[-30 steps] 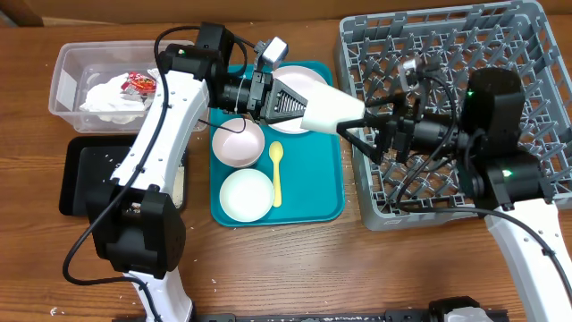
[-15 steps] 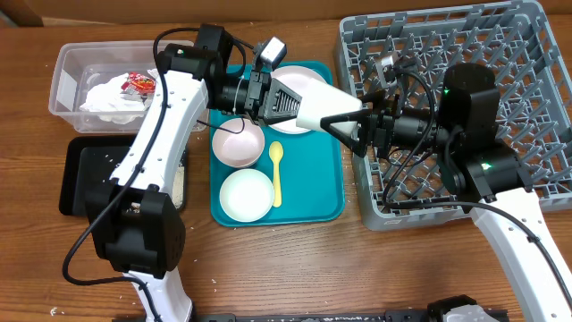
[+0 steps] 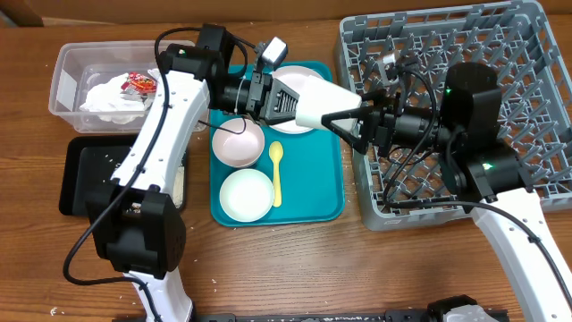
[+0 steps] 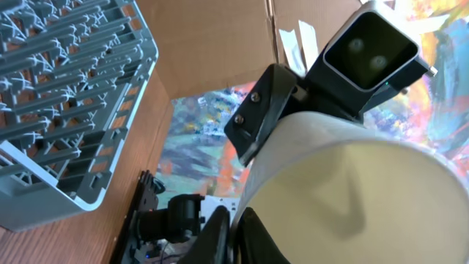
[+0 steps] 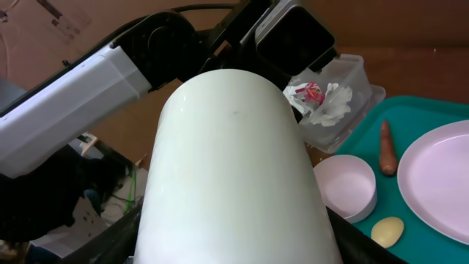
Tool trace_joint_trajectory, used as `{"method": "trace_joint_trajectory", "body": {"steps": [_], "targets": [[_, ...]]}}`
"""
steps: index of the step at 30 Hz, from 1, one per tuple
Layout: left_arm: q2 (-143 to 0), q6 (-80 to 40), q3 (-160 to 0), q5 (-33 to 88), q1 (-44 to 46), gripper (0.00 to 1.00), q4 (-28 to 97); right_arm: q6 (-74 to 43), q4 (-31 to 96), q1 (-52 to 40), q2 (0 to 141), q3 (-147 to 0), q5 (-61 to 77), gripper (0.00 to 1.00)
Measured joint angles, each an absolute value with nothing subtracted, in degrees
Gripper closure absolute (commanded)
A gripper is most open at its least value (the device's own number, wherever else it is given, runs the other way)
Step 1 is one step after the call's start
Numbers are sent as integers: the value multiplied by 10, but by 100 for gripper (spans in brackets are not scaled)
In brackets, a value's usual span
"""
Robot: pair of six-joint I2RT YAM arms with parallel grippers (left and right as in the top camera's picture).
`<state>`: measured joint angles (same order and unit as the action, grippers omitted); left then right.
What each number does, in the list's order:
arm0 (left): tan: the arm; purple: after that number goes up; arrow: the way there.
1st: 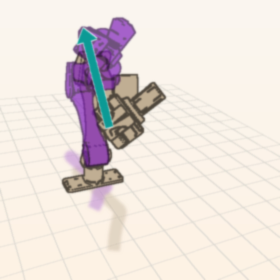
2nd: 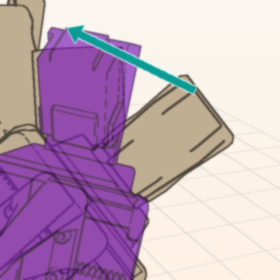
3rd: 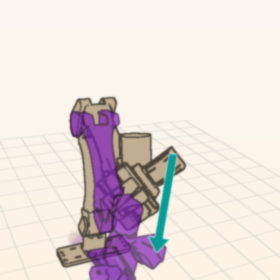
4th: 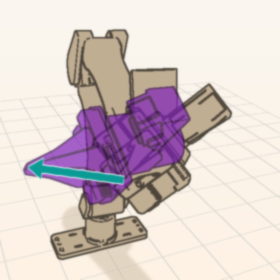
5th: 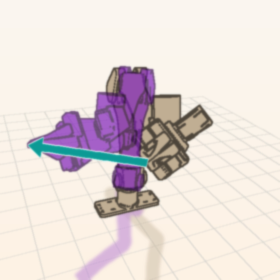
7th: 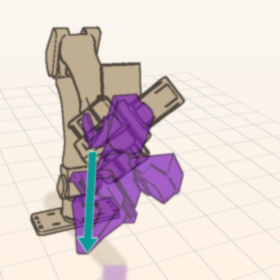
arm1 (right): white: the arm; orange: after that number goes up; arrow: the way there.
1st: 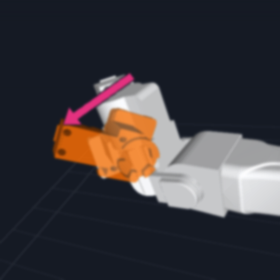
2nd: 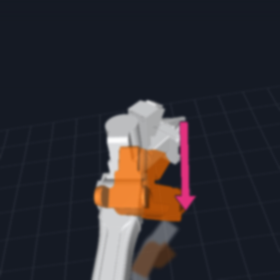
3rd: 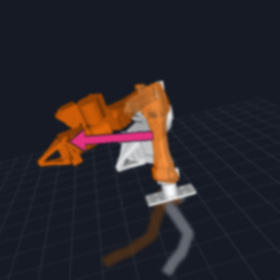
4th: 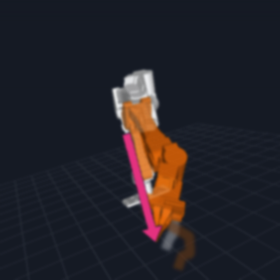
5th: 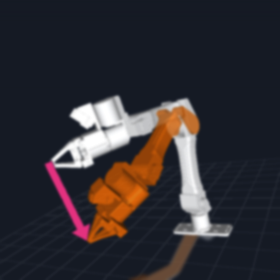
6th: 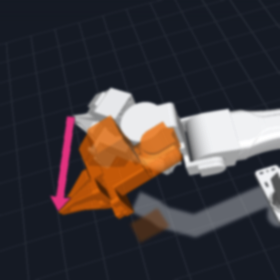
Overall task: Sort waste into correct bins and load items into the dishwasher
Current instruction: 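Place the white cup upright in the dish rack with the right gripper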
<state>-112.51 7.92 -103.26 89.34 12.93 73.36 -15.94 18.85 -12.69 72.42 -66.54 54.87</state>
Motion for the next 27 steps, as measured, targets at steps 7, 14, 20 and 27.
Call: {"method": "trace_joint_trajectory", "body": {"steps": [7, 14, 20, 27], "targets": [[-1125, 79, -1033, 878, 142, 83, 733, -156, 249, -79, 696, -665, 527, 44], [-1125, 79, -1033, 826, 136, 82, 723, -153, 386, -57, 657, -665, 383, 43], [-1125, 75, -1033, 704, 123, 81, 717, -175, 543, -57, 644, -666, 165, 43], [-1125, 44, -1033, 498, 123, 76, 716, -227, 668, -56, 679, -666, -10, 43]]}}
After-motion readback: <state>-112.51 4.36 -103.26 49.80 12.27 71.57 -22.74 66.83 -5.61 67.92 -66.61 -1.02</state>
